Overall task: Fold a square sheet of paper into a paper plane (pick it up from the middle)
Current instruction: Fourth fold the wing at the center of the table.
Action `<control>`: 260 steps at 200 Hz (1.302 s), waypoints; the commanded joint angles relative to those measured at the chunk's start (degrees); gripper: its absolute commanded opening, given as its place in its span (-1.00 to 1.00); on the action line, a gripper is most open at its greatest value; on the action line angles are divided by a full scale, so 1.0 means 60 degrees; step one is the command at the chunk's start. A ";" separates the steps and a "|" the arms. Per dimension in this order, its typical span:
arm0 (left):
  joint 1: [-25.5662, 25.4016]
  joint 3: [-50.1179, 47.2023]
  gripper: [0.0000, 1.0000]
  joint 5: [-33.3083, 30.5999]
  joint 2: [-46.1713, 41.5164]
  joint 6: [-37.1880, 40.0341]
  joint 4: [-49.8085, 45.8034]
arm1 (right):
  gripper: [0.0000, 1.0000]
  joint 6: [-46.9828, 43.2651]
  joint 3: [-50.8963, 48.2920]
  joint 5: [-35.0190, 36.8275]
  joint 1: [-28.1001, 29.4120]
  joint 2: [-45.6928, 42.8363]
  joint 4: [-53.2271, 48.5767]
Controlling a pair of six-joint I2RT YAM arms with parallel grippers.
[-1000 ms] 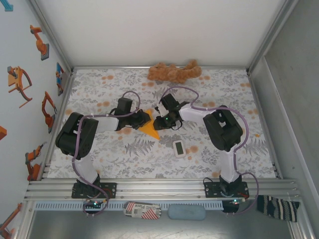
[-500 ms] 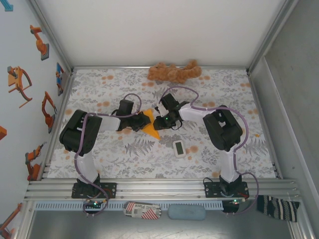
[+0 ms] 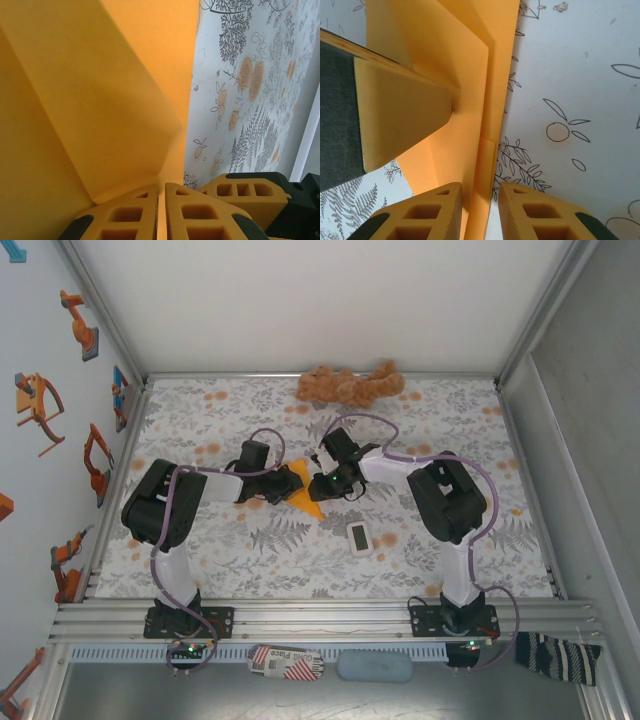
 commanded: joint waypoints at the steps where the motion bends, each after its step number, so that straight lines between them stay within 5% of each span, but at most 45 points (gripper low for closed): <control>1: -0.0066 0.0232 -0.73 -0.0069 0.0178 0.0027 -0.0169 | -0.48 -0.0053 -0.0104 -0.0019 0.0163 0.0318 -0.0099; 110: -0.0066 0.0404 -0.73 -0.0215 0.0148 0.0204 -0.0606 | -0.21 -0.0032 -0.0646 -0.0520 0.0179 -0.0623 -0.0035; 208: -0.0077 0.0565 -0.73 -0.0221 0.0229 0.0236 -0.0797 | -0.27 -0.0349 -0.0226 0.0670 0.0456 0.0295 -0.0886; 260: -0.0072 0.0652 -0.72 -0.0215 0.0218 0.0300 -0.0918 | -0.46 -0.0379 -0.0350 0.0748 0.0442 0.0674 -0.0863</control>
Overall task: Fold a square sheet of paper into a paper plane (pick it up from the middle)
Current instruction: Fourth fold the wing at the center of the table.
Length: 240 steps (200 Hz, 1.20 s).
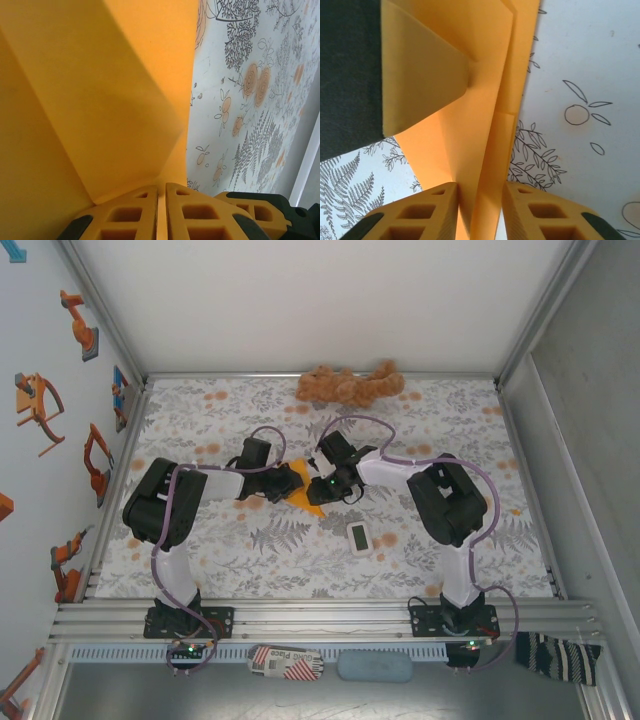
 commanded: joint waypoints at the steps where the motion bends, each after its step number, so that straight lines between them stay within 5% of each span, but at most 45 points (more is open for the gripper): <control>1: -0.0058 0.0246 -0.72 -0.0044 0.0143 0.0257 -0.0286 | -0.46 -0.0127 -0.0250 0.0315 0.0165 0.0837 -0.0635; 240: -0.0172 0.0454 -0.69 0.0063 0.0396 0.0435 -0.0512 | -0.55 -0.0003 -0.0705 -0.0080 -0.0009 0.0887 -0.0149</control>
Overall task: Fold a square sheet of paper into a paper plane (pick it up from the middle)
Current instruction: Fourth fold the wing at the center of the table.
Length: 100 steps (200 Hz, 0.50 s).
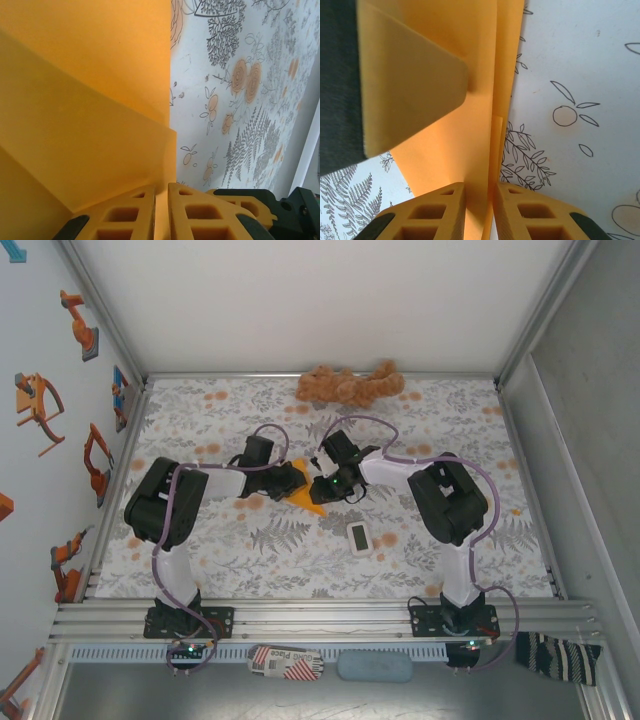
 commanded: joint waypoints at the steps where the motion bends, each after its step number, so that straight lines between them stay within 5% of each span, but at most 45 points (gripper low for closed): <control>1: -0.0056 0.0181 -0.69 -0.0023 0.0281 0.0278 -0.0388 | -0.54 -0.0019 -0.0552 0.0251 0.0176 0.0840 -0.0379; 100: -0.0054 0.0133 -0.69 -0.0208 0.0366 0.0468 -0.0841 | -0.41 0.1209 -0.0963 -0.1140 -0.0368 -0.1399 0.0667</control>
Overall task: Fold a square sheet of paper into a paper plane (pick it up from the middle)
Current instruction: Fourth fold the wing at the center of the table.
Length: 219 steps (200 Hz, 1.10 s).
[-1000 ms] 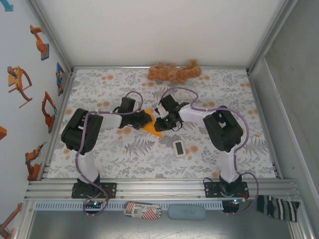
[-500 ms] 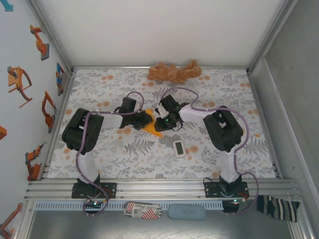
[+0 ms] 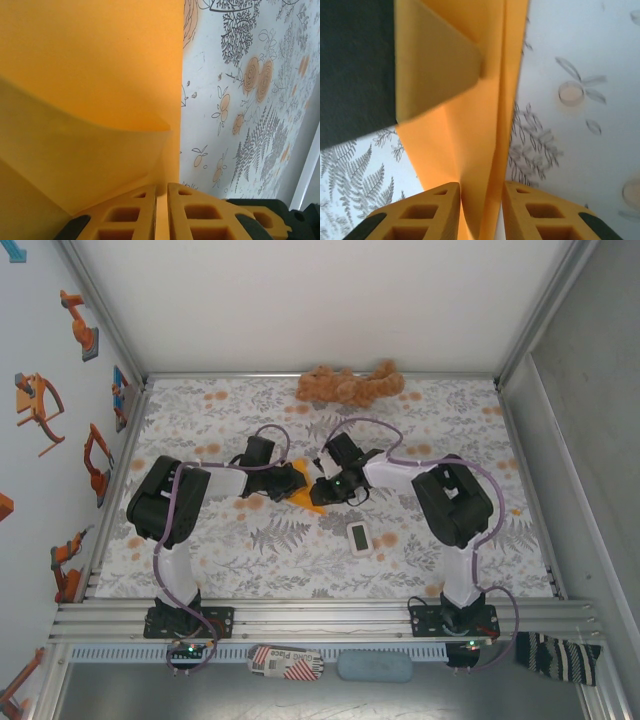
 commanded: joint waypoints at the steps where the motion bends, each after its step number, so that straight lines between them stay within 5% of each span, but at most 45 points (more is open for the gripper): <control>1: -0.0055 0.0018 -0.69 -0.0212 0.0216 0.0308 -0.0621 | -0.41 0.0668 -0.0248 -0.0700 -0.0249 -0.0854 0.0202; 134: -0.0067 0.0033 -0.66 -0.0066 0.0170 0.0367 -0.0620 | -0.81 0.1289 -0.0057 -0.2309 -0.0309 0.0142 0.1038; 219: -0.0064 0.0071 -0.66 -0.0123 0.0229 0.0374 -0.0766 | -0.83 0.0979 -0.0192 -0.2030 -0.0298 0.0549 0.0660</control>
